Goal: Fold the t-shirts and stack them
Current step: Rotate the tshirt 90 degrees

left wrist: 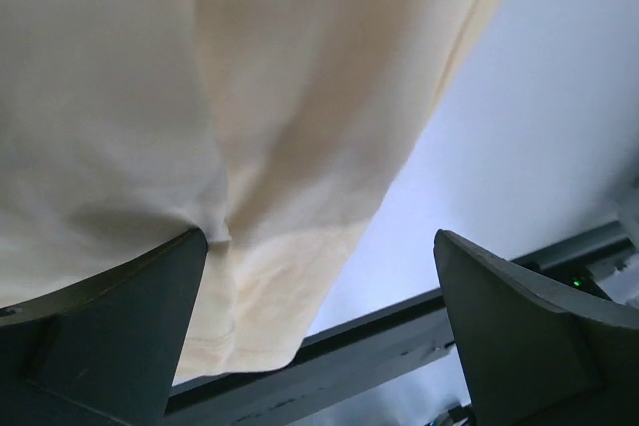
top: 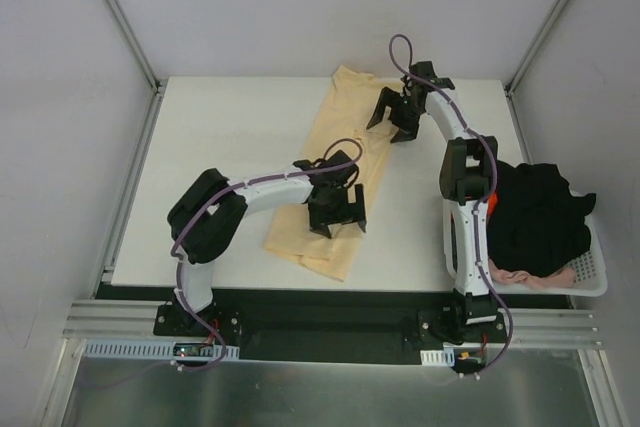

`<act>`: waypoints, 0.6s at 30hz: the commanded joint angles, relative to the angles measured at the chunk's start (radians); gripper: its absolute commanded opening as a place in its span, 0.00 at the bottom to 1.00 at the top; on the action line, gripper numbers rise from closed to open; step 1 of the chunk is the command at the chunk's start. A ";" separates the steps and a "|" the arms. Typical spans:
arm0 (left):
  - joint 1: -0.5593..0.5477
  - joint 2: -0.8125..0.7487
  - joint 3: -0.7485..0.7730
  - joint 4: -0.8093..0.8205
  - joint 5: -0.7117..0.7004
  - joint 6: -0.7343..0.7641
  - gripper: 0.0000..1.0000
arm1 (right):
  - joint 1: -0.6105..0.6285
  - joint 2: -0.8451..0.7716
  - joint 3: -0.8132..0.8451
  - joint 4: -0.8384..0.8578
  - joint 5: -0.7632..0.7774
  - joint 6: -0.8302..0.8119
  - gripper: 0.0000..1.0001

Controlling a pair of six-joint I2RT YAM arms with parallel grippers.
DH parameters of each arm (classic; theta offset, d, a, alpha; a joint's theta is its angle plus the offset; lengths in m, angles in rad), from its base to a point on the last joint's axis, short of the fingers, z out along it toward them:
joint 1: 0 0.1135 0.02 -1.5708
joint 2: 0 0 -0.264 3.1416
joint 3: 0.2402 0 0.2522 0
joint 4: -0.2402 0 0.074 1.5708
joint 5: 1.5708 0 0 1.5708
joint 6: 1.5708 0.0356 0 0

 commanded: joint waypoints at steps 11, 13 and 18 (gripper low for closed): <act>-0.092 -0.221 0.005 -0.027 -0.124 0.103 0.99 | 0.017 -0.390 -0.197 0.084 0.131 -0.071 0.97; -0.092 -0.307 -0.040 -0.088 -0.234 0.138 0.99 | 0.017 -0.492 -0.400 0.090 0.150 -0.011 0.97; -0.092 -0.512 -0.190 -0.197 -0.425 0.181 0.99 | 0.055 -0.939 -0.915 0.294 0.172 0.096 0.97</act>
